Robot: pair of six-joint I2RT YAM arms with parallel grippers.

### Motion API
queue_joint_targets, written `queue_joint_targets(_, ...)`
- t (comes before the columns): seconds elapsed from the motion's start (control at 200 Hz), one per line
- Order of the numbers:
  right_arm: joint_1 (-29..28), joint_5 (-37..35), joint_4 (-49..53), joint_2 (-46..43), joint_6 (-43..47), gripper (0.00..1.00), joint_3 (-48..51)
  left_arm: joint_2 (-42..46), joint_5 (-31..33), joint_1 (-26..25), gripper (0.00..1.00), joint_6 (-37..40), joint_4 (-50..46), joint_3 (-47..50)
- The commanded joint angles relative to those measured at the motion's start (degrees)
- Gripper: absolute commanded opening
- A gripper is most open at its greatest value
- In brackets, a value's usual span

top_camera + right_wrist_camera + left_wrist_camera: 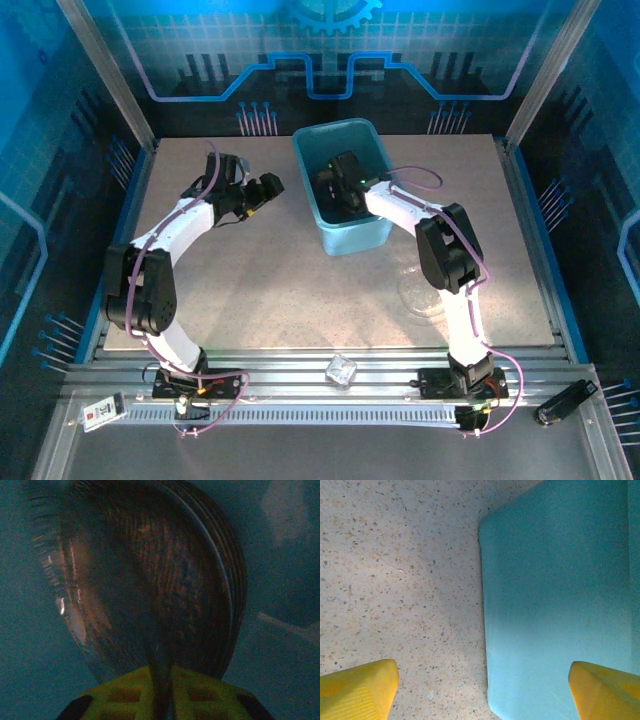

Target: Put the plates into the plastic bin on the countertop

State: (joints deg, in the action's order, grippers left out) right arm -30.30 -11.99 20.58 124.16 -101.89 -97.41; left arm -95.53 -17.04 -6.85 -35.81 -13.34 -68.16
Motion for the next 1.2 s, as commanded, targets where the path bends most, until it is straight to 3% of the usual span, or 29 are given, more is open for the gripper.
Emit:
queue_joint_targets(0.0, 0.36, -0.66, 2.02, 2.29, -1.53, 0.25, -1.68, 2.00, -1.25, 0.61, 0.89, 0.71, -1.42, 0.22)
queue_joint_targets(0.225, 0.30, -0.75, 1.41, 1.38, 0.99, 0.51, -2.71, 2.96, -1.29, 0.61, 0.89, 0.45, -1.37, 0.57)
queue_joint_targets(0.46, -0.55, -4.32, 1.60, -1.80, 6.18, 1.00, -2.36, 4.18, -1.42, 0.53, 0.89, 0.31, -1.31, 0.90)
queue_joint_targets(0.815, -2.98, -11.32, 0.00, -8.12, 19.23, 1.00, -3.10, 7.33, -1.42, 0.39, 0.88, 0.12, -0.76, 2.26)
queue_joint_targets(0.99, -3.62, -9.90, -1.99, -10.86, 24.53, 1.00, -2.78, 8.80, -1.00, -0.34, 0.88, 1.17, -1.89, 2.02)
queue_joint_targets(1.196, -6.21, -13.47, -3.48, -16.50, 39.97, 1.00, -3.02, 11.26, 0.15, -1.80, 0.88, 1.80, -2.47, 2.75)
